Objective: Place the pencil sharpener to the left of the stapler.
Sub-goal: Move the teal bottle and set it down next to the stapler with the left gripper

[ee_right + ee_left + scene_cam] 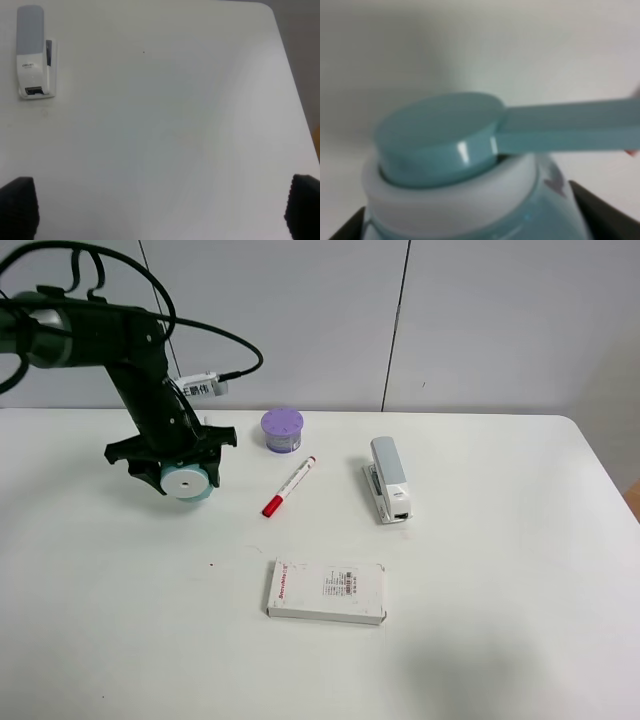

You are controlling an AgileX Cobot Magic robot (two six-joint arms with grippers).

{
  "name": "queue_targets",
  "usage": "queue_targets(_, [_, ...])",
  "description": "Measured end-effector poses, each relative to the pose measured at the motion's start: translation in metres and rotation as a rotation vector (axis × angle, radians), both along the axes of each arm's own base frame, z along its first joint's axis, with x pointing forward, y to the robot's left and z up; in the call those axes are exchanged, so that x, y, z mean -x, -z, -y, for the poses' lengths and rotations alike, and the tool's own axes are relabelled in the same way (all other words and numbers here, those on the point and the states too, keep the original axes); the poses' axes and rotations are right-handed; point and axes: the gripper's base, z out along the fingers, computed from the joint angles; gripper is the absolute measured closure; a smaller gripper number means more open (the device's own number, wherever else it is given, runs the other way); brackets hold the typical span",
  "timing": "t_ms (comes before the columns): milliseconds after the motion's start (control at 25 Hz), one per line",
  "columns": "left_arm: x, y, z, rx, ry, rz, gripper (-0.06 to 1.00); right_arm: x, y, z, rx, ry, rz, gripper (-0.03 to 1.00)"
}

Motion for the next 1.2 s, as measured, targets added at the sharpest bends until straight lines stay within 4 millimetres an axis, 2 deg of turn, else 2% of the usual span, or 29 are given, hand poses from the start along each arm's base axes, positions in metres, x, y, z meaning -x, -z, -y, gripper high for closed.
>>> queue_targets(120, [0.004, -0.027, 0.006, -0.002, -0.008, 0.002, 0.26, 0.000, 0.000, 0.000, 0.000, 0.000, 0.000, -0.02])
queue_targets(280, [0.008, -0.053, 0.034, 0.010, 0.039, 0.024, 0.26, 0.000, 0.000, 0.000, 0.000, 0.000, 0.000, -0.02])
queue_targets(360, [0.011, -0.062, 0.051, 0.030, 0.050, 0.047, 0.26, 0.000, 0.000, 0.000, 0.000, 0.000, 0.000, -0.02])
queue_targets(520, [0.024, -0.067, 0.082, 0.098, 0.044, 0.046, 0.26, 0.000, 0.000, 0.000, -0.001, 0.000, 0.000, -0.02])
queue_targets(720, [0.035, -0.055, 0.113, 0.143, 0.054, 0.025, 0.26, 0.000, 0.000, 0.000, -0.001, 0.000, 0.000, -0.02])
queue_targets(960, [0.039, -0.008, 0.141, 0.123, 0.082, -0.059, 0.26, 0.000, 0.000, 0.000, -0.001, 0.000, 0.000, -0.02])
queue_targets(1120, [0.031, 0.007, 0.156, 0.139, 0.085, -0.067, 0.26, 0.000, 0.000, 0.000, -0.001, 0.000, 0.000, -0.02])
queue_targets(1200, [0.020, 0.002, 0.165, 0.163, 0.091, -0.039, 0.26, 0.000, 0.000, 0.000, -0.001, 0.000, 0.000, -0.02])
